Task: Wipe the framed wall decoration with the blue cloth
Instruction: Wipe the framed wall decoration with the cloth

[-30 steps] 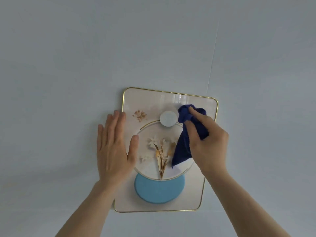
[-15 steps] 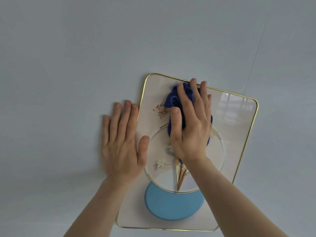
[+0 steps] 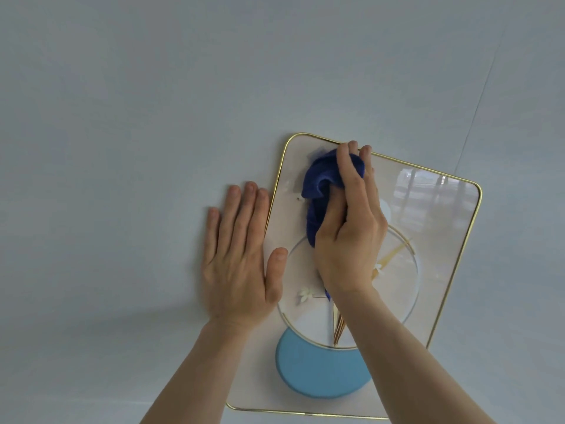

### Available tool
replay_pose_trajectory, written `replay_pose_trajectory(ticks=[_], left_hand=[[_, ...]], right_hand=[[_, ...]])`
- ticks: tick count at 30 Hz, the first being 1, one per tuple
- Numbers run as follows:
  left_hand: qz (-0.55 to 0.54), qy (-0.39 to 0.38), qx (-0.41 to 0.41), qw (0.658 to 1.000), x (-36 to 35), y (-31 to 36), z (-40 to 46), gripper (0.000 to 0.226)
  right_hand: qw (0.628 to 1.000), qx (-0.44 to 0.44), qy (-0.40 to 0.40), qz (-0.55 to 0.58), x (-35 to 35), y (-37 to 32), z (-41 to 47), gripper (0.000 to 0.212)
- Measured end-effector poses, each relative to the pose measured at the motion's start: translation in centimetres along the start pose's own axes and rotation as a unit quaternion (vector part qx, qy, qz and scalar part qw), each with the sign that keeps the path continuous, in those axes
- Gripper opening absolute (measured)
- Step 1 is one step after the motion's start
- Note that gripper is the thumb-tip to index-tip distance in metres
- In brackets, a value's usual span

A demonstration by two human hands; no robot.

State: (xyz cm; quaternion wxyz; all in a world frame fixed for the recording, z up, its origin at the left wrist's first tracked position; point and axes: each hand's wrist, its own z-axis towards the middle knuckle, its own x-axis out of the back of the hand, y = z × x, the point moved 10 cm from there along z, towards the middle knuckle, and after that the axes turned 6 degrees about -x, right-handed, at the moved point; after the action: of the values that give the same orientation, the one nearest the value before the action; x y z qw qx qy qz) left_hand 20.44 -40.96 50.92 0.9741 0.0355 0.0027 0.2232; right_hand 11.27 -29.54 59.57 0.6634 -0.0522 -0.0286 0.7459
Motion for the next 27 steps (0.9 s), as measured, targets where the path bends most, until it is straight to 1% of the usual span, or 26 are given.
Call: replay_pose_trajectory(ticks=[2,4,6,8,12,15,22,27], left_hand=[[-0.006,0.006,0.001,1.000,0.1,0.0,0.0,0.069],[-0.011,0.012,0.004,1.000,0.1,-0.1,0.0,0.069],[-0.011,0.012,0.007,1.000,0.1,-0.1,-0.1,0.069],[-0.010,0.008,0.009,1.000,0.0,-0.1,-0.1,0.069],[-0.005,0.002,0.007,1.000,0.0,0.0,0.0,0.069],[-0.006,-0.002,0.011,1.000,-0.1,0.0,-0.1,0.069],[0.013,-0.010,0.005,1.000,0.0,0.1,0.2,0.068],[0.019,-0.012,-0.005,1.000,-0.1,0.2,0.1,0.065]], right_hand=[[0.999,0.038,-0.020,-0.018,-0.7,-0.9,-0.2,0.043],[0.992,0.091,-0.033,-0.083,-1.6,-2.0,-0.8,0.042],[0.981,0.127,-0.028,-0.142,-2.3,-2.4,-1.4,0.041],[0.975,0.145,-0.021,-0.168,-2.6,-2.5,-1.7,0.041],[0.970,0.167,-0.004,-0.178,-2.6,-2.4,-1.8,0.035],[0.971,0.168,-0.009,-0.167,-2.5,-2.2,-2.0,0.032],[0.967,0.185,-0.043,-0.171,-2.4,-1.9,-2.5,0.038],[0.960,0.201,-0.104,-0.164,-1.8,-0.9,-6.1,0.041]])
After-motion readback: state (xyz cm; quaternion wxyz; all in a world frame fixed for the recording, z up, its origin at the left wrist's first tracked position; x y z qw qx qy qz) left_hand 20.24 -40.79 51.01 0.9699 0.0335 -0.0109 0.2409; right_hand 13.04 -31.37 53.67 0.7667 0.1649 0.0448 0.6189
